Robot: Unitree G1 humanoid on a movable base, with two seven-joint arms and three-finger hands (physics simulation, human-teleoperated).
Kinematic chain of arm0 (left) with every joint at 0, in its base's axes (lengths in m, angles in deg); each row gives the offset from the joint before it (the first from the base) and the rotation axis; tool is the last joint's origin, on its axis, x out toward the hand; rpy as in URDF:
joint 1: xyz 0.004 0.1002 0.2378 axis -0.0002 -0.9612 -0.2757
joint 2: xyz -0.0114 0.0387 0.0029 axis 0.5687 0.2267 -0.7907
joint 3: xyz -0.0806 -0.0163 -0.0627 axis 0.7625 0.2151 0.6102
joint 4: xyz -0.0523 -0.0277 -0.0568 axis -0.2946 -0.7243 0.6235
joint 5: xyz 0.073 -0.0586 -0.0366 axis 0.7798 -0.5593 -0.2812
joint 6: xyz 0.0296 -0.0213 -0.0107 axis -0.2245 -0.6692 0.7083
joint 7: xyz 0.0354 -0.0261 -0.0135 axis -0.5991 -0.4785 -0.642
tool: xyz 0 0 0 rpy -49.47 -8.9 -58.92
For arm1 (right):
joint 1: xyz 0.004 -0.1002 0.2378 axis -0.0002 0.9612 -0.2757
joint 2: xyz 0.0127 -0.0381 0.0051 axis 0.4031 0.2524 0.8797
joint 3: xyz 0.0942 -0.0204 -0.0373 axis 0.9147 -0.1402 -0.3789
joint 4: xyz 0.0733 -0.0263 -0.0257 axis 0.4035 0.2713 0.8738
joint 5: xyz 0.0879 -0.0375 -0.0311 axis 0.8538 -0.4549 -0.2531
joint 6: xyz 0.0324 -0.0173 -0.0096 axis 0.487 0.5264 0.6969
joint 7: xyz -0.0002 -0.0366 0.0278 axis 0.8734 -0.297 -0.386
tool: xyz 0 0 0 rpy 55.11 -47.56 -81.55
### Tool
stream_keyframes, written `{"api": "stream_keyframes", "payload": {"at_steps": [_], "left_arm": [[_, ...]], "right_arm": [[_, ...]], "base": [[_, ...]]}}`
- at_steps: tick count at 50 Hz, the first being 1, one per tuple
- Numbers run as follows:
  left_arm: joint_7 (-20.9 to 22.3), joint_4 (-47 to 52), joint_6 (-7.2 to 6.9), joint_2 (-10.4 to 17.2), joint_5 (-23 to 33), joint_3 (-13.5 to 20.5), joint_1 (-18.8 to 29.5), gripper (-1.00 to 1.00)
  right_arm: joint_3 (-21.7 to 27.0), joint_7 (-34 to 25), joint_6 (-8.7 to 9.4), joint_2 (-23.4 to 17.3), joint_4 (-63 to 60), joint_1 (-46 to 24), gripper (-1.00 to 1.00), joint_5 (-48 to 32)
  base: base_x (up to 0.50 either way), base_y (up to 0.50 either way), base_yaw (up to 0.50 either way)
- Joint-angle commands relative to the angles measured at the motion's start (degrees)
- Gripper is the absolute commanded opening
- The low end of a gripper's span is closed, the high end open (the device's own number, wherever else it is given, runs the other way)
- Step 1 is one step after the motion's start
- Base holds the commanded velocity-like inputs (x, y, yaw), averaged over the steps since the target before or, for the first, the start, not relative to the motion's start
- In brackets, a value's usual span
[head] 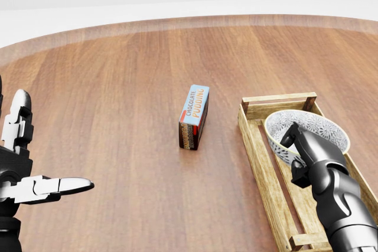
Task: Pick up the bowl on the left and put it in the tray.
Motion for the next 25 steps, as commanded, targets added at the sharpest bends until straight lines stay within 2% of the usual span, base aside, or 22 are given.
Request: {"api": "stream_keyframes", "payload": {"at_steps": [1,2,3,4,25], "left_arm": [[-0.71,-5.01,0.0,-0.59,3.34,-2.01,0.11,1.0],[-0.7,-5.2,0.0,-0.58,3.33,-1.98,0.2,1.0],[-0.7,-5.4,0.0,-0.6,3.38,-2.0,0.22,1.0],[-0.67,-5.58,0.0,-0.61,3.39,-2.02,0.23,1.0],[-0.67,-5.22,0.0,-0.61,3.26,-2.15,0.09,1.0]], "right_arm": [[-0.28,2.53,0.0,0.05,4.86,-2.01,-1.0,-2.7],[-0.26,2.68,0.0,0.05,5.01,-2.09,-0.87,-2.61],[-0.24,2.67,0.0,0.07,4.92,-2.09,0.21,-2.48],[-0.28,2.68,0.0,0.05,4.85,-2.11,1.0,-2.47],[-0.18,1.23,0.0,0.07,3.72,-2.15,1.0,-1.9]], "base": [[0.0,0.0,0.0],[0.0,0.0,0.0],[0.0,0.0,0.0],[0.0,0.0,0.0],[0.0,0.0,0.0]]}}
